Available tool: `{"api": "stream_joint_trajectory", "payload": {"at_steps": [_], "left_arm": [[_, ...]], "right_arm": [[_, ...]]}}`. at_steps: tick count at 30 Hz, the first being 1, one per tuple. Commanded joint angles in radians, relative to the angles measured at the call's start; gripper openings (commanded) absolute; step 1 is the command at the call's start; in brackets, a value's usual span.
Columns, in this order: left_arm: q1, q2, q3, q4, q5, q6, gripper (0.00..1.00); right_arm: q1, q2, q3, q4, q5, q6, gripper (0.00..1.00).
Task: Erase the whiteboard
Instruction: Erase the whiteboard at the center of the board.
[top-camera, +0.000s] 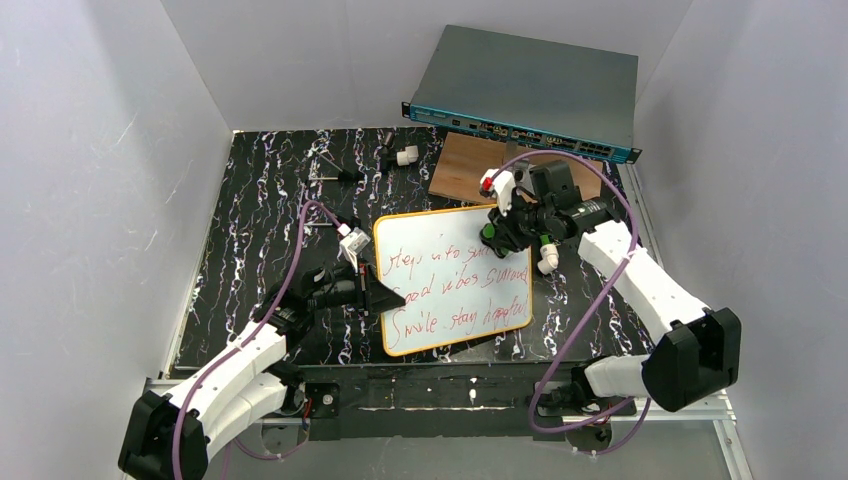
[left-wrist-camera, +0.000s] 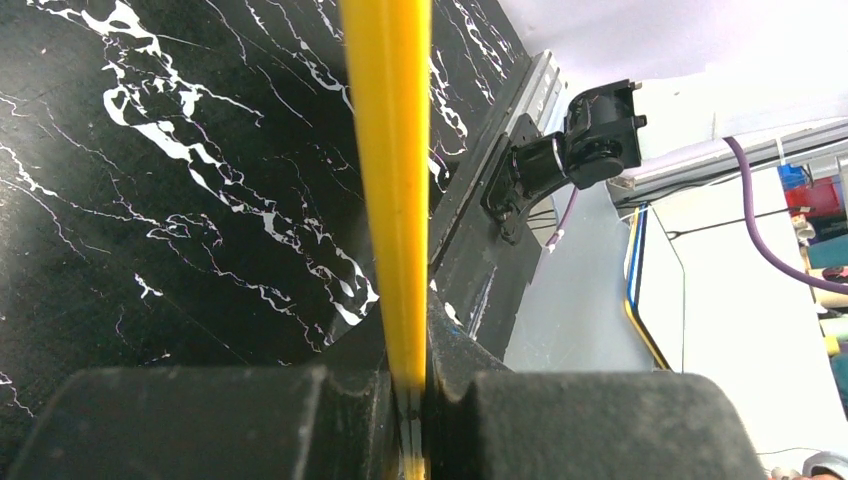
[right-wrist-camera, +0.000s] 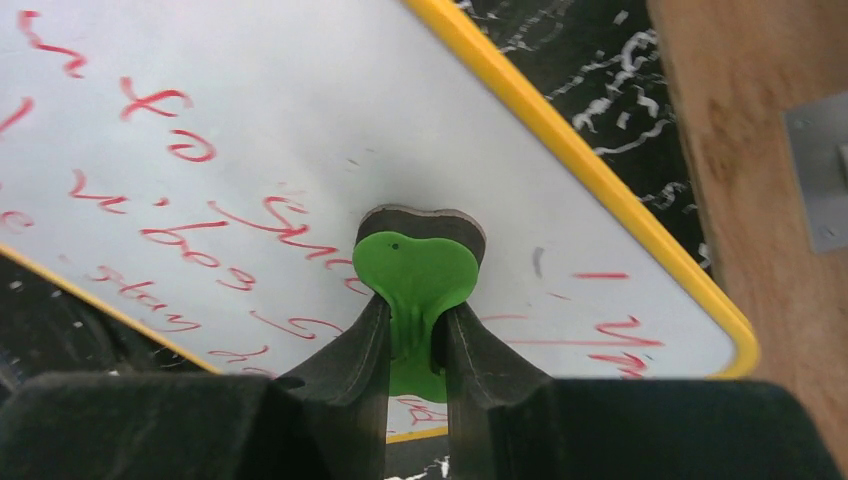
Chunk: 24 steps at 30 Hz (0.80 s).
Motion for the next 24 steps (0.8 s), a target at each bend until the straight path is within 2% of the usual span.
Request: {"api": "stream_joint_trajectory", "payload": {"at_steps": [1,8,10,11,14,16,19,22,24], "left_arm": [[-0.017,-0.017,0.024,0.077,0.075,0.075,0.0],[-0.018,-0.019,0.024,0.078,0.078,0.075,0.0],[-0.018,-0.022,0.024,0.077,0.077,0.075,0.0],[-0.018,-0.027,0.024,0.077,0.076,0.077,0.0],[-0.018,-0.028,0.024,0.079,0.078,0.076,0.0],[-0.018,-0.027,0.024,0.08,0.08,0.077,0.0],[-0.018,-0.027,0.023,0.083,0.079,0.077,0.0],[-0.018,-0.025,0.024,0.083,0.081,0.077,0.0],[-0.018,-0.024,0.024,0.085,0.082,0.075,0.0]], "right_arm": [[0.006,-0.01,0.004,0.0,-0.144,-0.017,0.01],[0.006,0.102,0.188,0.045,0.05,0.137,0.01],[0.006,0.109,0.181,0.058,0.141,0.136,0.01],[0.003,0.093,0.125,0.08,0.231,0.106,0.01],[0.0,0.048,0.022,0.114,0.276,0.054,0.01],[-0.002,0.012,-0.036,0.124,0.253,0.024,0.01],[-0.001,-0.009,-0.044,0.072,0.121,-0.009,0.01],[0.003,0.007,0.017,-0.013,-0.082,-0.033,0.01],[0.011,0.023,0.065,-0.024,-0.137,-0.011,0.01]]}}
